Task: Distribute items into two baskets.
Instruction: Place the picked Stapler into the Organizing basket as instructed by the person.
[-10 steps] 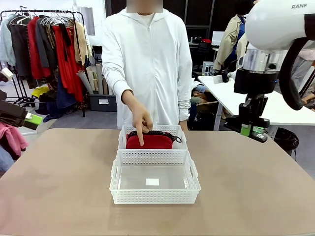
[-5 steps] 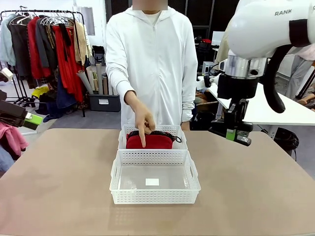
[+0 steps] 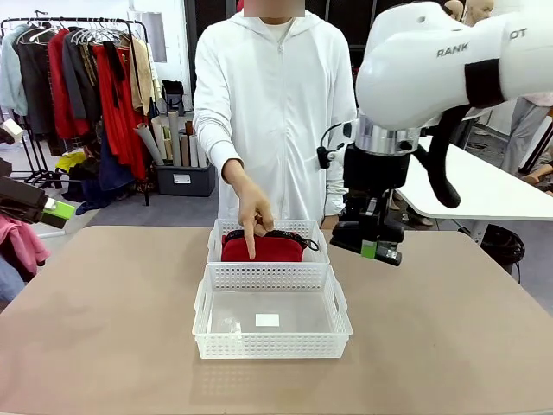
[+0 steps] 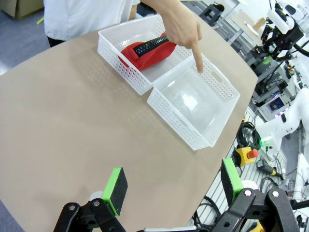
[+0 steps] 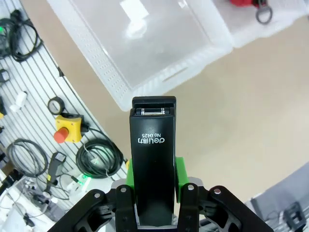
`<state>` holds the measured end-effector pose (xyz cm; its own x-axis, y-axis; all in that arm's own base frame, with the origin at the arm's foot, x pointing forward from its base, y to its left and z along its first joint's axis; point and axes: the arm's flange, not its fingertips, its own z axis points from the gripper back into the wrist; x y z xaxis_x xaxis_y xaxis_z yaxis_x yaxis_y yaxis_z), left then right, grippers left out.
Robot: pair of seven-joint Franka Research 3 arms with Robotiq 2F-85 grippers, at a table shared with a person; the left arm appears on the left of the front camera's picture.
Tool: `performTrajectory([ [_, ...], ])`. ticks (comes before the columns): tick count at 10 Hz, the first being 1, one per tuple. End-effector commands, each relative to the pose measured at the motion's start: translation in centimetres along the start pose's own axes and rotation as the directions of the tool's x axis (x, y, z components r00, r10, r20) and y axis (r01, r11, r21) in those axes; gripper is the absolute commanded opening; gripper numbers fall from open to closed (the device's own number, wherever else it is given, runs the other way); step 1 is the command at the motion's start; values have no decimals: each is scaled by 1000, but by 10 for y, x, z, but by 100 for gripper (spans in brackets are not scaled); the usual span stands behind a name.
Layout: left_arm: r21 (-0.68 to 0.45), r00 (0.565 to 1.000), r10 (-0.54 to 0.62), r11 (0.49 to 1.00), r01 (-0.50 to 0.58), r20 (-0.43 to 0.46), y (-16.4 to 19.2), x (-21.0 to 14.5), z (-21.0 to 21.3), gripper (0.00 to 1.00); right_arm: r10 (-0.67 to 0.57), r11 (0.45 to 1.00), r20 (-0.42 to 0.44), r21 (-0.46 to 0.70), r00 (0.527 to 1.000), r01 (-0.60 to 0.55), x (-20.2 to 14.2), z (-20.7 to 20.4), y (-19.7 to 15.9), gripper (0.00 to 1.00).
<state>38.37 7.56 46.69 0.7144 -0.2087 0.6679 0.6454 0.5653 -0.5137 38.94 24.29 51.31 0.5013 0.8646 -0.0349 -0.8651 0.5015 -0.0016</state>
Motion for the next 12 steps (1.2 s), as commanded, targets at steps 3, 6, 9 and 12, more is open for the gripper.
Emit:
performTrajectory([
  [3,-10,1000,2,1000,-2,9,-1,0,0,100,194,980,39,-59,980,-192,31,-22,12,0],
  [6,-10,1000,2,1000,-2,9,-1,0,0,100,324,944,-7,-62,946,-324,70,-42,19,0],
  [9,-10,1000,2,1000,-2,9,-1,0,0,100,405,911,-59,-52,912,-408,100,-59,24,0],
  [12,-10,1000,2,1000,-2,9,-1,0,0,100,425,902,-34,-70,905,-426,116,-72,36,0],
])
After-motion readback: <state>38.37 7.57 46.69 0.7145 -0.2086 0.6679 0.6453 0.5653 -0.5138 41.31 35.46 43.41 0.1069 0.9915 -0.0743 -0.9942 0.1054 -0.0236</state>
